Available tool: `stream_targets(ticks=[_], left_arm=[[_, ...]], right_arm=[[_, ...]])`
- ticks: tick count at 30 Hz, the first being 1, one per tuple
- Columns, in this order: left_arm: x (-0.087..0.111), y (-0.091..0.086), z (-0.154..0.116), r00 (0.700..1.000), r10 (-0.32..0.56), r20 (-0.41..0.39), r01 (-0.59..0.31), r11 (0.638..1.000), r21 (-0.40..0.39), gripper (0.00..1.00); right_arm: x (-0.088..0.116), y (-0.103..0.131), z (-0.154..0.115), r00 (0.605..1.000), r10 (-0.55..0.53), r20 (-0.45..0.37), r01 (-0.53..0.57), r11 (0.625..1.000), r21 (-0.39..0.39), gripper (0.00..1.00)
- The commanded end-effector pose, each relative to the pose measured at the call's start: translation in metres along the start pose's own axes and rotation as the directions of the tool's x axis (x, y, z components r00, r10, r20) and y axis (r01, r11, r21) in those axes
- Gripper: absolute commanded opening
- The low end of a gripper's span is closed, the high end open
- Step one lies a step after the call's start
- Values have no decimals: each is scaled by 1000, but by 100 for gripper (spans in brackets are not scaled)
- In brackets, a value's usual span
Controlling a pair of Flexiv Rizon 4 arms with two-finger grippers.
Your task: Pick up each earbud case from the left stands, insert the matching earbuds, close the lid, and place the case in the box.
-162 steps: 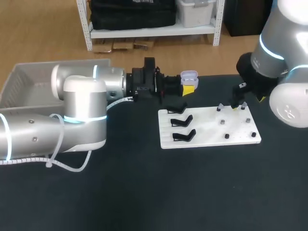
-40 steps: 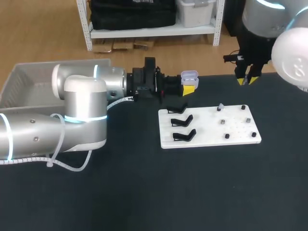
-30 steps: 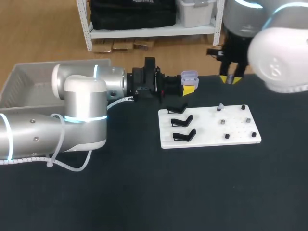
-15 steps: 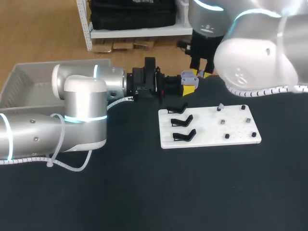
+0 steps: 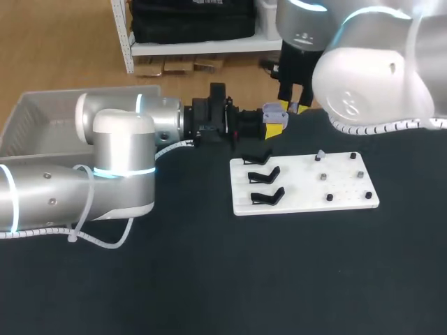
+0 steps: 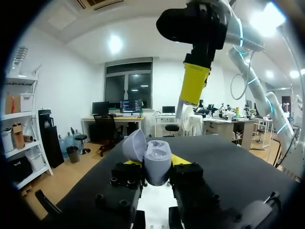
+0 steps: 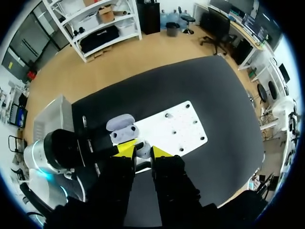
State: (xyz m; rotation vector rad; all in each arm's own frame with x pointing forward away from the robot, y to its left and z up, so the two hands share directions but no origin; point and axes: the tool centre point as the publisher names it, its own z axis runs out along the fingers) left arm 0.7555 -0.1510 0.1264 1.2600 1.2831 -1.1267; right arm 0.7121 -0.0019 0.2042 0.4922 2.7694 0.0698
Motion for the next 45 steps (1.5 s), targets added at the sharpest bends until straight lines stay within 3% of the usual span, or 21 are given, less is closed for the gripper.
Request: stream_targets(ticks=[1,17,45], left_arm=[[0,2,1,1000,-1,-2,1,1000,4,0],[0,2,1,1000,-1,-2,1,1000,4,0],[0,2,1,1000,-1,-2,1,1000,4,0]], right_arm=[[-6,11,4,1000,11,-16,-11,999,31,0],[-9,34,14,999,49,-6,-49,996,70,0],[-12,27,32,997,71,-8,-70,993,97,0]])
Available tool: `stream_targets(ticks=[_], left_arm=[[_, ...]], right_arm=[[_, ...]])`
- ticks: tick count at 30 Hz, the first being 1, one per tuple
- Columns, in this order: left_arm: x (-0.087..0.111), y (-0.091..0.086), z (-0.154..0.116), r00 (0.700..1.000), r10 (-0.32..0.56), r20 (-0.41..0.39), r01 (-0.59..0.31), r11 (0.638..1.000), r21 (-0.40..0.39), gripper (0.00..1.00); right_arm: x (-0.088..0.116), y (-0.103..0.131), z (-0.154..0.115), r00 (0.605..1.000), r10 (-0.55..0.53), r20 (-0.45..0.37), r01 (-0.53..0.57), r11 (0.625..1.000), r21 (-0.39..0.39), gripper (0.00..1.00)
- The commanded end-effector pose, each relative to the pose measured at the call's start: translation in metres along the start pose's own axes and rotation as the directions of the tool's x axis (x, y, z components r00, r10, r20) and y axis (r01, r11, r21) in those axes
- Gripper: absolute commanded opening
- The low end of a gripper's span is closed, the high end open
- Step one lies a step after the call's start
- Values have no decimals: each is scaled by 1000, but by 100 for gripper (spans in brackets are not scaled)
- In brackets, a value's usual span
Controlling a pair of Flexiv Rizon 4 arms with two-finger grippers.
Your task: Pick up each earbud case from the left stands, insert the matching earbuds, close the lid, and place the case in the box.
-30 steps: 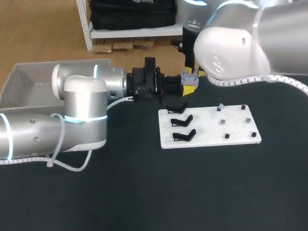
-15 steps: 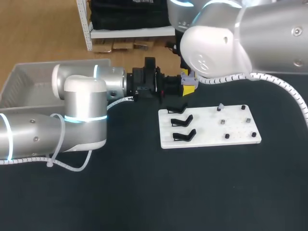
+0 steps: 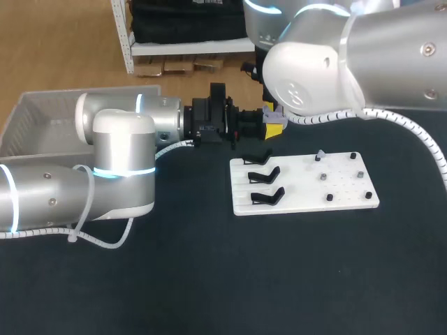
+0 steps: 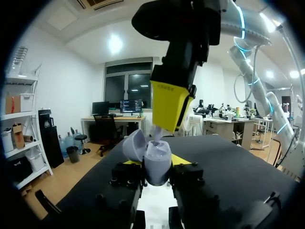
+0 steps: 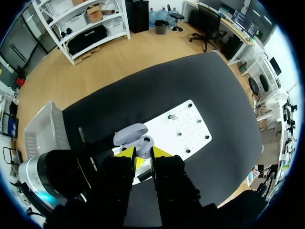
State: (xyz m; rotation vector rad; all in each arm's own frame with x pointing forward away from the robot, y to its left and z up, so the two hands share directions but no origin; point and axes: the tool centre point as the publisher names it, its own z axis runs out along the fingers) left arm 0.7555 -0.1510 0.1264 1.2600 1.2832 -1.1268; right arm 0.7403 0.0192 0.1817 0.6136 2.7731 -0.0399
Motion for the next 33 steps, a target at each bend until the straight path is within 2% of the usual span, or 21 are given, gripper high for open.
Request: stream_targets(ticks=[1,29,30,31,33], left_arm=[[0,2,1,1000,-1,-2,1,1000,4,0],[0,2,1,1000,-1,-2,1,1000,4,0],[0,2,1,1000,-1,-2,1,1000,4,0],[0,2,1,1000,-1,-2,1,1000,4,0],[0,2,1,1000,-1,-2,1,1000,4,0]], right_arm=[[-1,0,2,1000,2,-3,-2,1000,5,0],[-1,0,19,999,10,-32,-9,1000,22,0],[-1,0,18,999,9,-32,-8,1000,22,12],[-1,-1,18,1000,8,-30,-7,1000,22,31],[-1,-1,14,1000,8,-23,-7,1000,14,36]])
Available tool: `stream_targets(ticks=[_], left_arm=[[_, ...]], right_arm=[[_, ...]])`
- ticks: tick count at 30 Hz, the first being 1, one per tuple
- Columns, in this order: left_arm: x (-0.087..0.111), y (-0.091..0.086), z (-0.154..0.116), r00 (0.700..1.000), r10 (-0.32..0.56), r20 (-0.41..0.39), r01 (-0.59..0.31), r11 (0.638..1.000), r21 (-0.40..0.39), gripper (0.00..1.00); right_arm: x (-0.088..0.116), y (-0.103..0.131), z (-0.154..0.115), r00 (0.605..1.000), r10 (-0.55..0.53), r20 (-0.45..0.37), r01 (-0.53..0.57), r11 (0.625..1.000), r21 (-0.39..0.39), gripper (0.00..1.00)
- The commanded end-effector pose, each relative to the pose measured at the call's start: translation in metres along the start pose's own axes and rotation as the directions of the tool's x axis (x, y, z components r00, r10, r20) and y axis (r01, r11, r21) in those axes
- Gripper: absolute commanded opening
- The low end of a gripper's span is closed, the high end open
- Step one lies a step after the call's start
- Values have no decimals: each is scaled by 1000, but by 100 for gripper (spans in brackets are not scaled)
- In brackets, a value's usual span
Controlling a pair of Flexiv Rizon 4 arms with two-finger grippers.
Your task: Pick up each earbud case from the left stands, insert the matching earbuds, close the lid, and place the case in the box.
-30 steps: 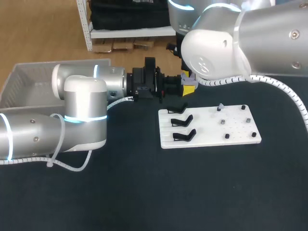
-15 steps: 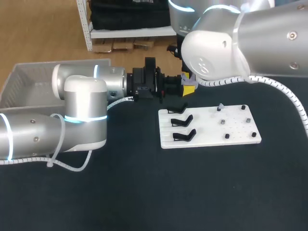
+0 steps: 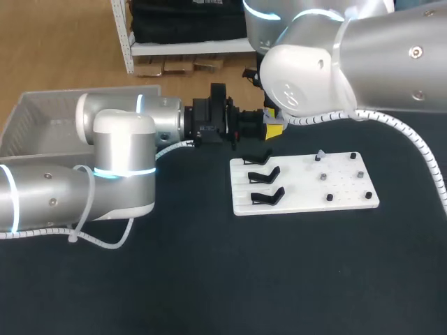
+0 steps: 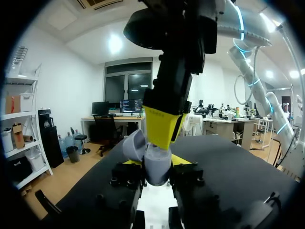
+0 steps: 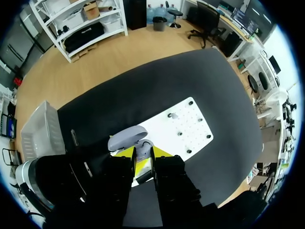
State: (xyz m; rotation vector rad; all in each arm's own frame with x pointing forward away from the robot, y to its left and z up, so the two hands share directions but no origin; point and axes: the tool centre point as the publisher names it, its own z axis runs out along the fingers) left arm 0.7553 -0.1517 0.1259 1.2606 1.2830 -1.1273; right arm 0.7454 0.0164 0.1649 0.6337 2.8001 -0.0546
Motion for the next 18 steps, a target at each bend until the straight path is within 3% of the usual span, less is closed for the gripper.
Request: stream_targets(ticks=[1,6,7,8,9,10,15,18], left_arm=[[-1,2,0,1000,-1,-2,1,1000,4,0],[-1,2,0,1000,-1,-2,1,1000,4,0],[-1,2,0,1000,-1,-2,1,1000,4,0],[-1,2,0,1000,-1,-2,1,1000,4,0],[-1,2,0,1000,-1,-2,1,1000,4,0],[-1,2,0,1000,-1,-2,1,1000,4,0],[-1,2,0,1000,-1,-2,1,1000,4,0],[-1,2,0,1000,-1,-2,1,1000,4,0]], right_arm=[[0,-1,-6,1000,-2,7,2,1000,-6,38],[7,-9,-21,998,-44,43,48,995,-92,49],[10,-13,-25,997,-66,48,71,990,-125,67],[12,-15,-26,996,-76,52,83,986,-148,76],[14,-20,-27,993,-88,78,100,980,-174,92],[15,-23,-28,991,-100,92,116,975,-190,100],[19,-43,-31,978,-146,150,185,939,-289,100],[19,-53,-33,968,-162,192,216,927,-306,100]])
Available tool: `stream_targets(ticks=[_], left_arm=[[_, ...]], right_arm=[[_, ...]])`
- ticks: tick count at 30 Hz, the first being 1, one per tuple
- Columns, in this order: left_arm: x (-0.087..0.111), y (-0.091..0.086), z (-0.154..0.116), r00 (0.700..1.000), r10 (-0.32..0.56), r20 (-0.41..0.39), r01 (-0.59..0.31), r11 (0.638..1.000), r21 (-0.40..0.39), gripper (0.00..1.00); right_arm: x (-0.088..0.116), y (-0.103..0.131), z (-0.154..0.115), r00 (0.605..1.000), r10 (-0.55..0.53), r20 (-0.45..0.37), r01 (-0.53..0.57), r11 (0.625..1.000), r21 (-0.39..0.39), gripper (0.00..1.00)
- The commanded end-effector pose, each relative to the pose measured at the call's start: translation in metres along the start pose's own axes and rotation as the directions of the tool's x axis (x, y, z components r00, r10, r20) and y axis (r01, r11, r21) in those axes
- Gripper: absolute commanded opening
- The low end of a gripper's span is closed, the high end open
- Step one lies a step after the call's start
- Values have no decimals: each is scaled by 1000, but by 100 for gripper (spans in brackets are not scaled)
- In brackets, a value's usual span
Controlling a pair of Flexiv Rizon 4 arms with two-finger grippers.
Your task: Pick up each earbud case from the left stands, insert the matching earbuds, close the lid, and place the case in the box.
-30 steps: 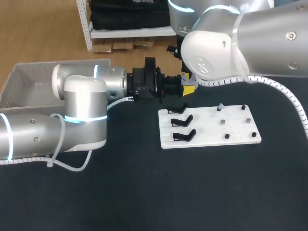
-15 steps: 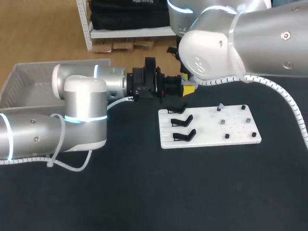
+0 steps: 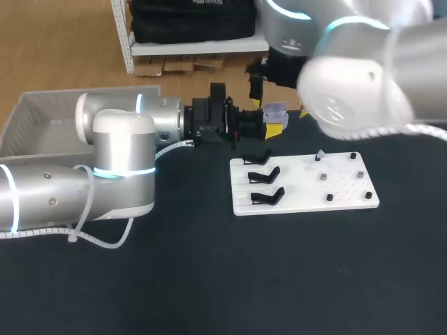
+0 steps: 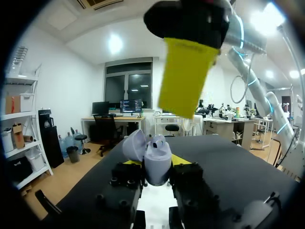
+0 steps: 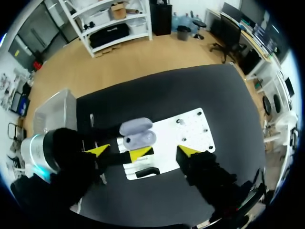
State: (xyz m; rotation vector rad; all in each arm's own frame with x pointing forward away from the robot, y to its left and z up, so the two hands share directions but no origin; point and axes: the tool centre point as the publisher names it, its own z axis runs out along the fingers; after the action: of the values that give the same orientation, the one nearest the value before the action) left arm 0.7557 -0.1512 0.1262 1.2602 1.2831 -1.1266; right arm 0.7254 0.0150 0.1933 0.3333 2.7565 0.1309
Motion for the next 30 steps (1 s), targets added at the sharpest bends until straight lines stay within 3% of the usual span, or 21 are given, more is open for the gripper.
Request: stream_targets(ticks=[1,10,17,21,23,30], left_arm=[[0,2,0,1000,-2,-2,2,1000,4,0],[0,2,0,1000,-2,-2,2,1000,4,0],[0,2,0,1000,-2,-2,2,1000,4,0],[0,2,0,1000,-2,-2,2,1000,4,0],[0,2,0,1000,-2,-2,2,1000,4,0],[0,2,0,1000,-2,-2,2,1000,4,0]], right_arm=[[18,-44,-10,992,-14,129,34,987,-154,100],[32,-76,1,984,-66,165,83,991,-101,100],[37,-100,30,988,6,152,6,997,-75,100],[38,-107,55,988,11,154,-2,999,-54,100],[36,-109,71,974,21,225,-19,1000,-13,100],[36,-109,71,974,21,225,-19,1000,-13,100]])
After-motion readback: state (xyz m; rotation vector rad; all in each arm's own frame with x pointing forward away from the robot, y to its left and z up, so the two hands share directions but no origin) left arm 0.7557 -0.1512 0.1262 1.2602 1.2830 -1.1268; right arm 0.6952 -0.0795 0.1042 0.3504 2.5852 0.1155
